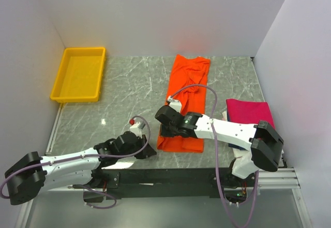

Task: Fold and stack the t-shirts
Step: Fold the tshirt

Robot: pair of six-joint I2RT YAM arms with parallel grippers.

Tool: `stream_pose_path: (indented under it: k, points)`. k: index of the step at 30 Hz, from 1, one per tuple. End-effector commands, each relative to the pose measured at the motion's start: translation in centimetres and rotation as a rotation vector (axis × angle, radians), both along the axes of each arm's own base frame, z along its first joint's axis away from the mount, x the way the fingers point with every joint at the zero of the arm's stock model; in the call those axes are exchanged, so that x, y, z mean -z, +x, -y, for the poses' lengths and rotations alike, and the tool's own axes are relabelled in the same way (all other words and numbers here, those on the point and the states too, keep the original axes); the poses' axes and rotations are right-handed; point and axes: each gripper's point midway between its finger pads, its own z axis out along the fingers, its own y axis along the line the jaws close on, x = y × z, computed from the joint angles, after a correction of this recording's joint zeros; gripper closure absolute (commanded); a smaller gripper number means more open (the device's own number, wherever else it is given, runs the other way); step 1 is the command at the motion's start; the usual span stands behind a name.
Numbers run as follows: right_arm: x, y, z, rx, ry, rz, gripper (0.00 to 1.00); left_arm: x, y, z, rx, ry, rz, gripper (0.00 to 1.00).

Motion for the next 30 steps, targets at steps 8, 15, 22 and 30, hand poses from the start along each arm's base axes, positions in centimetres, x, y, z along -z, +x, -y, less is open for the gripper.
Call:
stream_pose_path:
  k: [8, 15, 22, 30]
  points:
    - [-0.7, -0.4, 0.6, 0.062, 0.080, 0.015, 1.00, -3.5, 1.2, 4.5, 0.017, -0.211, 0.054, 0.99]
    - [0.7, -1.8, 3.4, 0.109, 0.071, -0.006, 1.00, -4.1, 1.0, 4.1, 0.012, -0.213, 0.058, 0.99]
    - [3.7, -4.2, 6.1, 0.147, 0.063, -0.062, 1.00, -4.7, 1.6, 3.9, 0.006, -0.169, 0.090, 0.99]
    - [5.9, -5.7, 8.3, 0.185, 0.035, -0.092, 1.00, -3.0, 2.3, 4.4, -0.004, -0.081, 0.053, 0.99]
